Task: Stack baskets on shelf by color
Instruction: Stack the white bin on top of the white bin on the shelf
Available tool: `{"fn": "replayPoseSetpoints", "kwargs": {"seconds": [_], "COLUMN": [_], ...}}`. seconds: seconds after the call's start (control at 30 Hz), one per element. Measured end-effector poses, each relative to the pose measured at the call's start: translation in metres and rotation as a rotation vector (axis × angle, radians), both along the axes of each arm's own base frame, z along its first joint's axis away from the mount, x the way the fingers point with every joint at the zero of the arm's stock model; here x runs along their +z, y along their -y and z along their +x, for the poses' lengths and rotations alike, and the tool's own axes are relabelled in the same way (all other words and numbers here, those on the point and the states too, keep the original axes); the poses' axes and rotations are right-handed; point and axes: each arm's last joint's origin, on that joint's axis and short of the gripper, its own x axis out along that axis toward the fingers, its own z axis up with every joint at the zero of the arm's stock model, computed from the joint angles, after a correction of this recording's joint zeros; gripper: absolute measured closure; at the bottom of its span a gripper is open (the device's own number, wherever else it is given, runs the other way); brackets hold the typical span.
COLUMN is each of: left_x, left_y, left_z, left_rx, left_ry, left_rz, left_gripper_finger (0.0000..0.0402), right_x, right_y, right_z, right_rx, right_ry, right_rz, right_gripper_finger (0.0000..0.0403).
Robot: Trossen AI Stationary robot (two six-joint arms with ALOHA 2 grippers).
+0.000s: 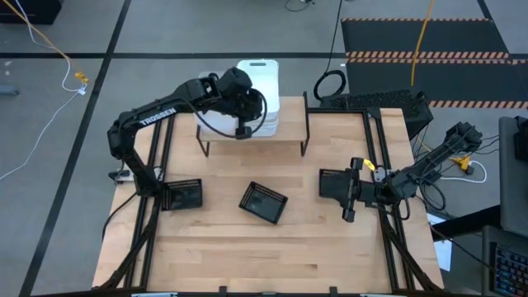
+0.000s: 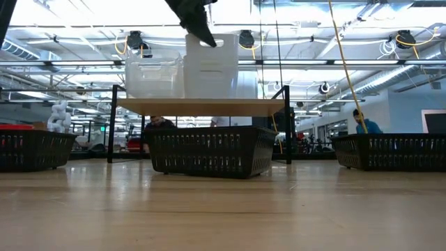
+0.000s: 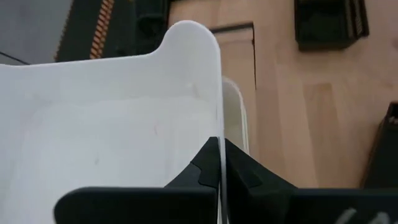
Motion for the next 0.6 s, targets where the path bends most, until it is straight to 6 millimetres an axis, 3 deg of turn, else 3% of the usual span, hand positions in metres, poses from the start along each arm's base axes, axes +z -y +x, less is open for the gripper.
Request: {"fn": "replayPoseSetpoints", "kwargs": {"seconds": [0.4, 0.6], "left_x": [-0.0002, 0.0001], "left_y": [0.0034, 0.0051], "left_z": [-0.0037, -0.0038], "left_rx": [0.023, 0.019], "left_ry": [-0.009, 0.014], "left_rz": [-0.07, -0.15], "left_gripper_finger": [0.0397, 0.0375], "right_x": [0.0003, -0.0007], "right_y": [0.0, 0.0], "right_z": [-0.0001, 0.0], "right_rx": [0.005, 0.006], "right_ry": [0.01, 0.003], "right_rz": [0.055, 0.065], "right_gripper_finger": [0.0197, 0.0197]}}
